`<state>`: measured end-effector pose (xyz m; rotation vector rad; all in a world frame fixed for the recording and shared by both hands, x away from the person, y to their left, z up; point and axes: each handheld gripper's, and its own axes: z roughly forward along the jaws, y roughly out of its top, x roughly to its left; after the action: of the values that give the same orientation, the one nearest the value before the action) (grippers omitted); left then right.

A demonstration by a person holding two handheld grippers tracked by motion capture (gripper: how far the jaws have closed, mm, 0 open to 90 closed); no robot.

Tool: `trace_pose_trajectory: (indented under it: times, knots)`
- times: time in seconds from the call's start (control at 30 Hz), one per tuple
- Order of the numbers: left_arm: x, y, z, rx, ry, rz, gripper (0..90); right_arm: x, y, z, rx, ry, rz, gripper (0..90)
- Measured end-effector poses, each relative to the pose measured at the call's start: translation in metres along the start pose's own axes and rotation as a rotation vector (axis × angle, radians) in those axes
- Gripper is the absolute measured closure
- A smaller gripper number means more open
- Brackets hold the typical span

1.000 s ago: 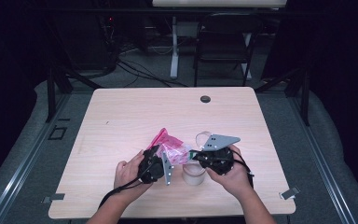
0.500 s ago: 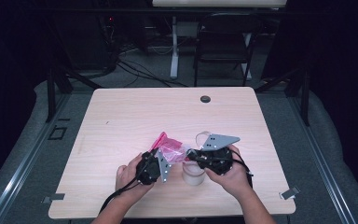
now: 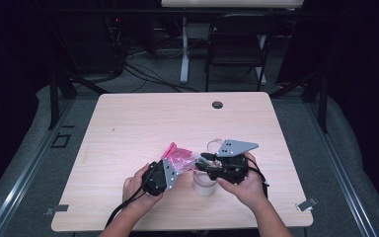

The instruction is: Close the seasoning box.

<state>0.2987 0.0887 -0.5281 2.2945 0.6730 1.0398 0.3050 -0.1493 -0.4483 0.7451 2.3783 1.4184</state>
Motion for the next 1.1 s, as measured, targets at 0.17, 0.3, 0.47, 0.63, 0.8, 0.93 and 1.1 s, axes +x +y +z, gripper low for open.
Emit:
trace_pose_trajectory:
  times: [0.17, 0.3, 0.47, 0.63, 0.8, 0.93, 1.1]
  knots:
    - [0.004, -0.003, 0.000, -0.006, -0.036, -0.062, 70.9, 0.000, 0.002, -0.003, -0.027, -0.009, 0.012, 54.5]
    - [0.007, -0.006, 0.000, -0.005, -0.061, -0.107, 71.0, 0.000, 0.004, -0.007, -0.049, -0.020, 0.014, 54.5]
    - [0.014, -0.009, -0.003, -0.017, -0.092, -0.156, 71.0, 0.000, 0.006, -0.012, -0.072, -0.029, 0.016, 54.7]
    - [0.023, -0.011, -0.007, -0.030, -0.103, -0.196, 71.1, -0.002, 0.008, -0.018, -0.097, -0.036, 0.024, 53.2]
    - [0.035, -0.017, -0.010, -0.037, -0.111, -0.264, 71.1, -0.004, 0.009, -0.023, -0.117, -0.037, 0.036, 53.1]
    - [0.045, -0.023, -0.013, -0.034, -0.102, -0.314, 71.1, -0.005, 0.010, -0.026, -0.131, -0.041, 0.041, 52.5]
    - [0.063, -0.036, -0.022, -0.009, -0.054, -0.338, 71.0, -0.007, 0.011, -0.030, -0.140, -0.055, 0.053, 52.4]
